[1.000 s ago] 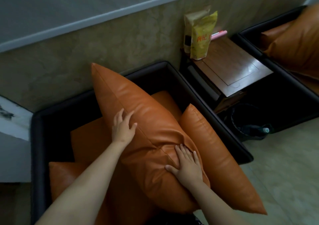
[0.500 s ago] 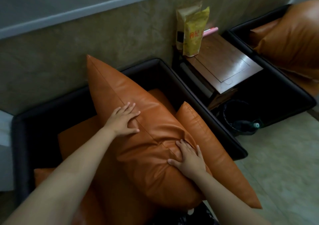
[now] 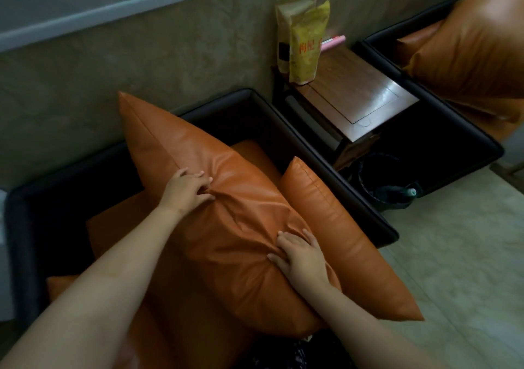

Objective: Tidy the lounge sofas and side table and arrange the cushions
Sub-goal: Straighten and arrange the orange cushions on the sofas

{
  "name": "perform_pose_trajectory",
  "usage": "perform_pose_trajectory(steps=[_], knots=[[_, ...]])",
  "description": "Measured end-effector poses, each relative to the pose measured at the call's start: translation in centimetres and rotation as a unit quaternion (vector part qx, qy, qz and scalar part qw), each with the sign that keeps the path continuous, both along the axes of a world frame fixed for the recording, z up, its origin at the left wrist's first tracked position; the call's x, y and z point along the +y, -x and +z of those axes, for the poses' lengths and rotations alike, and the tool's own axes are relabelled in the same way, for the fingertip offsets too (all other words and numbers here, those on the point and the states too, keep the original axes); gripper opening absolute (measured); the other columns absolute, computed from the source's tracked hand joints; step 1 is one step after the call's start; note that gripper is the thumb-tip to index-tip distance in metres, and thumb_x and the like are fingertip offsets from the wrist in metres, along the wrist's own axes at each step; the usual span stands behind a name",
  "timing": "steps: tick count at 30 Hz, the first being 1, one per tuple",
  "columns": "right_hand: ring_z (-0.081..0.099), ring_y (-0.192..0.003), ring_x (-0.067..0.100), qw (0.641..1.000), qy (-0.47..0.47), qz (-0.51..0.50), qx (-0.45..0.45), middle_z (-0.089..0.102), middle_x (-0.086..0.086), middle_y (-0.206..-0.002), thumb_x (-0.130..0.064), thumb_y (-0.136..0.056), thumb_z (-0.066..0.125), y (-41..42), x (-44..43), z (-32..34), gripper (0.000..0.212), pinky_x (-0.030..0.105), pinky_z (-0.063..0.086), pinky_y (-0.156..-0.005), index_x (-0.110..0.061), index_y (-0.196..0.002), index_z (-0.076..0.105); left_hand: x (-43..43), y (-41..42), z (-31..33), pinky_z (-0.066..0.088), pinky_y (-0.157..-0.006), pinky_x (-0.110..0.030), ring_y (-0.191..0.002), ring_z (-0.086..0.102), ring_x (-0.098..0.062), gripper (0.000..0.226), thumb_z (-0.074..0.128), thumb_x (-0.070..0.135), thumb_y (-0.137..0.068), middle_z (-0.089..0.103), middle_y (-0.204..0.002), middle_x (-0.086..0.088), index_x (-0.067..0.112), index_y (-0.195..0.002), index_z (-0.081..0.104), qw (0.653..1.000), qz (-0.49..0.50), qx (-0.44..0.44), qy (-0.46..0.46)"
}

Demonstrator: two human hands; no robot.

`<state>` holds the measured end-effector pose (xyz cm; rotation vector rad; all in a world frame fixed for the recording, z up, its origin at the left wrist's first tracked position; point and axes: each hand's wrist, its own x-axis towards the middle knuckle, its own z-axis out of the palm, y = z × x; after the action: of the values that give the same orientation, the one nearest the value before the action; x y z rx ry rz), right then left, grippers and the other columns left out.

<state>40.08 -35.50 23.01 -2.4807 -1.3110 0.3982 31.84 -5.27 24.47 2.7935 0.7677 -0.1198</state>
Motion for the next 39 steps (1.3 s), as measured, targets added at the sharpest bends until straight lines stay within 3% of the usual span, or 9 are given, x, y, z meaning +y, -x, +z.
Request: perform_pose_trajectory(steps=[2, 5, 10, 18, 22, 28, 32, 36, 39], knots=[[0.07, -0.096, 0.013, 0.999, -0.04, -0.01, -0.024, 0.074, -0.004, -0.102, -0.054, -0.086, 0.044, 0.7, -0.1, 0.5, 0.039, 0.035, 0.049, -0.092, -0.025, -0.093, 0.068, -0.2, 0.5, 0.5, 0.027, -0.111, -0.034, -0.125, 0.052, -0.026, 0.041, 0.071, 0.039, -0.083, 0.062, -0.131, -0.008, 0.016, -0.118, 0.069, 1.0, 0.009, -0.016, 0.0], [0.067, -0.082, 0.016, 0.998, -0.046, -0.034, 0.028, 0.071, -0.003, -0.09, -0.05, -0.089, 0.055, 1.4, 0.0, 1.9, 0.032, 0.032, 0.052, -0.074, -0.022, -0.097, 0.067, -0.2, 1.4, 1.7, 0.043, -0.087, -0.036, -0.103, 0.062, -0.032, 0.033, 0.068, 0.039, -0.086, 0.071, -0.108, -0.01, 0.016, -0.109, 0.071, 0.999, 0.023, -0.019, -0.011], [0.056, -0.072, 0.011, 0.984, -0.055, -0.086, 0.148, 0.059, -0.01, -0.08, -0.046, -0.087, 0.063, 1.4, 0.2, 3.6, 0.018, 0.03, 0.045, -0.065, -0.029, -0.085, 0.055, 0.0, 2.1, 3.9, 0.038, -0.074, -0.035, -0.098, 0.062, -0.032, 0.021, 0.067, 0.041, -0.086, 0.07, -0.098, -0.009, 0.021, -0.083, 0.061, 1.0, 0.012, 0.005, 0.006], [0.058, -0.076, 0.006, 0.976, -0.062, -0.103, 0.181, 0.061, -0.01, -0.078, -0.026, -0.083, 0.071, 0.1, 0.1, 7.2, 0.023, 0.03, 0.048, -0.07, -0.032, -0.073, 0.05, 0.0, 4.7, 7.7, 0.032, -0.057, -0.032, -0.072, 0.052, -0.017, 0.039, 0.062, 0.05, -0.087, 0.049, -0.067, 0.005, 0.022, -0.065, 0.047, 0.995, -0.023, 0.092, -0.004], [0.059, -0.078, 0.008, 0.98, -0.061, -0.086, 0.171, 0.063, -0.009, -0.08, -0.024, -0.081, 0.072, 0.2, 1.5, 9.3, 0.013, 0.032, 0.05, -0.071, -0.024, -0.079, 0.059, 0.4, 7.6, 9.0, 0.037, -0.06, -0.033, -0.071, 0.053, -0.016, 0.04, 0.06, 0.053, -0.087, 0.056, -0.071, 0.002, 0.022, -0.065, 0.046, 0.992, -0.006, 0.127, 0.002], [0.057, -0.081, 0.011, 0.99, -0.038, -0.04, 0.133, 0.059, -0.012, -0.08, -0.026, -0.082, 0.069, 1.5, 3.6, 10.2, 0.022, 0.032, 0.046, -0.069, -0.031, -0.073, 0.05, 0.4, 11.6, 9.5, 0.032, -0.06, -0.032, -0.074, 0.053, -0.02, 0.043, 0.061, 0.052, -0.087, 0.049, -0.067, 0.005, 0.022, -0.062, 0.043, 0.992, 0.056, 0.111, 0.006], [0.059, -0.085, 0.014, 0.992, 0.023, -0.054, 0.11, 0.061, -0.009, -0.09, -0.031, -0.083, 0.068, 2.4, 2.9, 8.0, 0.017, 0.036, 0.052, -0.072, -0.033, -0.083, 0.051, -1.0, 11.6, 7.6, 0.035, -0.063, -0.031, -0.084, 0.058, -0.026, 0.041, 0.063, 0.047, -0.088, 0.05, -0.072, 0.003, 0.022, -0.063, 0.042, 0.99, 0.082, 0.109, 0.035], [0.06, -0.097, 0.018, 0.988, 0.041, -0.099, 0.111, 0.064, -0.006, -0.104, -0.035, -0.083, 0.069, 3.6, 0.8, 5.3, 0.023, 0.035, 0.05, -0.077, -0.033, -0.101, 0.054, -2.7, 11.1, 5.1, 0.04, -0.068, -0.034, -0.092, 0.06, -0.03, 0.031, 0.063, 0.044, -0.088, 0.062, -0.089, -0.007, 0.021, -0.074, 0.049, 0.992, 0.078, 0.088, 0.048], [0.06, -0.102, 0.021, 0.985, 0.058, -0.106, 0.126, 0.064, -0.003, -0.112, -0.037, -0.083, 0.069, 3.3, 0.9, 5.0, 0.032, 0.036, 0.05, -0.083, -0.031, -0.11, 0.055, -2.2, 11.8, 3.8, 0.043, -0.075, -0.033, -0.101, 0.06, -0.028, 0.03, 0.065, 0.046, -0.087, 0.067, -0.108, -0.008, 0.019, -0.098, 0.06, 0.991, 0.093, 0.072, 0.066]])
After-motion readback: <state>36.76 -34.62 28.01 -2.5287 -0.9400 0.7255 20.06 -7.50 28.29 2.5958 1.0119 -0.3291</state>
